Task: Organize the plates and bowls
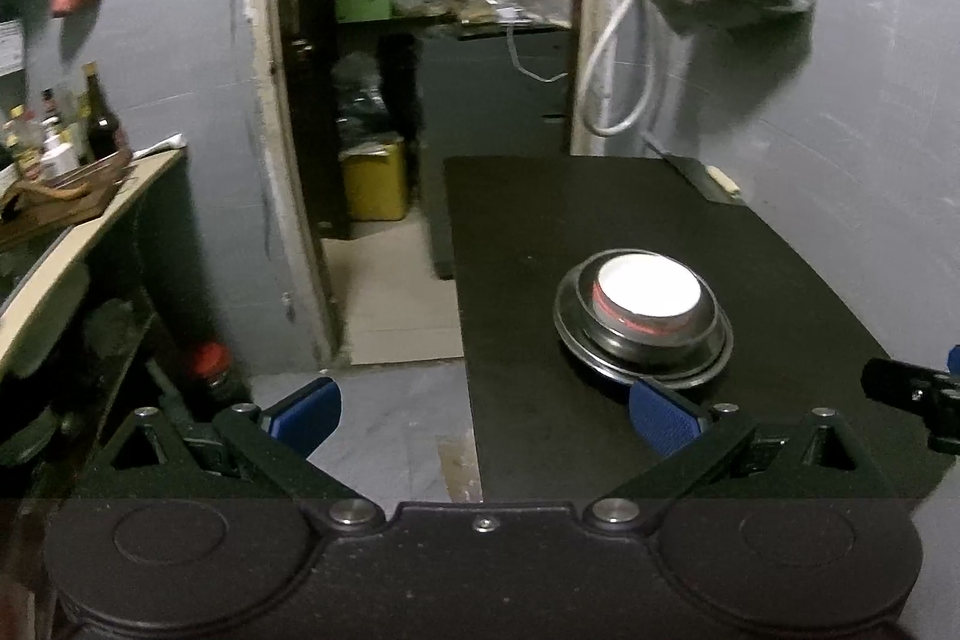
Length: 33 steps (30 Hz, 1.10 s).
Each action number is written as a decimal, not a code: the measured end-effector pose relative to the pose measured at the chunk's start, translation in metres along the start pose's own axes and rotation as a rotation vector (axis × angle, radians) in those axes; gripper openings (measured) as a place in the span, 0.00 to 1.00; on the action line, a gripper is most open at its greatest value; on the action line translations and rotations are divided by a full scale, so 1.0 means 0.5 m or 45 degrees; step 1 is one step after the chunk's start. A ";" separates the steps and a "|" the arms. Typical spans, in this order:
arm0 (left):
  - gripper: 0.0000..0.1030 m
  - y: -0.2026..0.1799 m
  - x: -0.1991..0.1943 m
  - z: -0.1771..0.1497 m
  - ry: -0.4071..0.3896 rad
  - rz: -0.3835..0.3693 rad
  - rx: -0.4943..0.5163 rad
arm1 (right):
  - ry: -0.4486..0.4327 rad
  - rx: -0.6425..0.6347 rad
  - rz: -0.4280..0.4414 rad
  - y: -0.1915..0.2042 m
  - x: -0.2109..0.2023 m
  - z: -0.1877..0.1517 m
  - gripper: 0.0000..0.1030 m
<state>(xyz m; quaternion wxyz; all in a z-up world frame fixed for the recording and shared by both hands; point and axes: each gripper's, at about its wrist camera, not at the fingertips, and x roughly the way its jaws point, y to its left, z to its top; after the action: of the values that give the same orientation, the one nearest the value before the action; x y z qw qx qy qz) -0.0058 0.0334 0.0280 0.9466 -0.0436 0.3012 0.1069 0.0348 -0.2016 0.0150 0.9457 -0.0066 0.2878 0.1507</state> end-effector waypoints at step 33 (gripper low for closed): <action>0.99 0.072 0.014 -0.079 0.075 -0.177 0.022 | 0.060 0.072 -0.150 0.075 -0.056 -0.078 1.00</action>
<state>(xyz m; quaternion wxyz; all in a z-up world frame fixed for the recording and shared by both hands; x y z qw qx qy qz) -0.0310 0.0639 -0.0089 0.9428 -0.0592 0.3259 0.0371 -0.0194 -0.1775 0.0007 0.9458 -0.0003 0.3131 0.0862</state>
